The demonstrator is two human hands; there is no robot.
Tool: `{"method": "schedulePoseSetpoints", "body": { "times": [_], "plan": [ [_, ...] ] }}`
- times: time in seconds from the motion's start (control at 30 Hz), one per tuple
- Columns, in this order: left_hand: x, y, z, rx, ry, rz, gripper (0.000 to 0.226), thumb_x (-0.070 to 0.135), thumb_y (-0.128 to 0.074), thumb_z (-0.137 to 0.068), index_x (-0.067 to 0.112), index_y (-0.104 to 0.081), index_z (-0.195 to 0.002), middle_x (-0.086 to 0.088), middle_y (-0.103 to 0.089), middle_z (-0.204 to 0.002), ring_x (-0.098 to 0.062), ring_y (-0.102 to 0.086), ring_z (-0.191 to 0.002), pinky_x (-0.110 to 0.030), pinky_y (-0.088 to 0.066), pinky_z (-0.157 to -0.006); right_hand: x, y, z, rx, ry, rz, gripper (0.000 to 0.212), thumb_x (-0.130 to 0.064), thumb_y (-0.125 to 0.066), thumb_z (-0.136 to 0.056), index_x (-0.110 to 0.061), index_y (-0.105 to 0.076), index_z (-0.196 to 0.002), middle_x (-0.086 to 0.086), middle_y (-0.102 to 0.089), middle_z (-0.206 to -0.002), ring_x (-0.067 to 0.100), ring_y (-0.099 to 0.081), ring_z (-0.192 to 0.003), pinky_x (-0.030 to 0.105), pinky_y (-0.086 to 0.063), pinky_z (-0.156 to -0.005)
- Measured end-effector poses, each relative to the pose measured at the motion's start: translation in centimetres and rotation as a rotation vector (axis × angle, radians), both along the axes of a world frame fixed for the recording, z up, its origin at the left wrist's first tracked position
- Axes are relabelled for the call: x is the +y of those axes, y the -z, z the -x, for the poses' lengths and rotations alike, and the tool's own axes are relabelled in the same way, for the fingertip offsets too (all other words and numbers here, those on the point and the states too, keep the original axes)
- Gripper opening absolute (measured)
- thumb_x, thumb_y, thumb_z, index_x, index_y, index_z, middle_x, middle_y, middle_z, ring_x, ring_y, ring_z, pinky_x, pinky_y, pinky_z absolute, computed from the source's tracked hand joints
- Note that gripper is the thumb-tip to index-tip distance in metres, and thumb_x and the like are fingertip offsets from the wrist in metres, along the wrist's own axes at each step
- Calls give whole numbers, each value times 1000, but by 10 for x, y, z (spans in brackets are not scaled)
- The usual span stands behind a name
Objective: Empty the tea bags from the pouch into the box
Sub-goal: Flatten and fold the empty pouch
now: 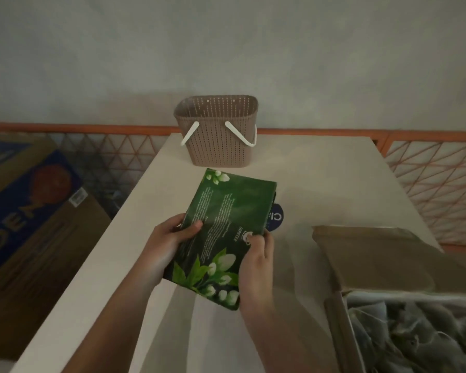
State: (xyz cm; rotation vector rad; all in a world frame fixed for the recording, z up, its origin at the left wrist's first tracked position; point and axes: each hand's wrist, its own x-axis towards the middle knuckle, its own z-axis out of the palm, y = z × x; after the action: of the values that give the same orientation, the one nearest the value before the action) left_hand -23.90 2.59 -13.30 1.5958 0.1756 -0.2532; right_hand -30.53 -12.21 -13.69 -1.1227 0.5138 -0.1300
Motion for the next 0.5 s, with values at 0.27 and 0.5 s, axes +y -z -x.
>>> {"method": "schedulePoseSetpoints", "body": {
  "times": [0.27, 0.5],
  "plan": [
    [-37, -85, 17, 30, -78, 141, 21, 8, -63, -96, 13, -68, -116, -20, -76, -106, -37, -72, -96, -41, -59, -83, -72, -94, 4, 26, -149, 17, 27, -5, -48, -95, -24, -66, -102, 9, -75, -97, 30, -73, -88, 45, -58, -82],
    [-122, -131, 57, 101, 53, 324, 25, 6, -45, -104, 9, -65, -120, -18, -76, -109, -30, -75, -88, -34, -62, -68, -168, -142, 60, -216, -197, -175, 24, -8, -41, -102, -9, -59, -117, 11, -72, -102, 21, -73, -86, 32, -59, -65]
  ]
}}
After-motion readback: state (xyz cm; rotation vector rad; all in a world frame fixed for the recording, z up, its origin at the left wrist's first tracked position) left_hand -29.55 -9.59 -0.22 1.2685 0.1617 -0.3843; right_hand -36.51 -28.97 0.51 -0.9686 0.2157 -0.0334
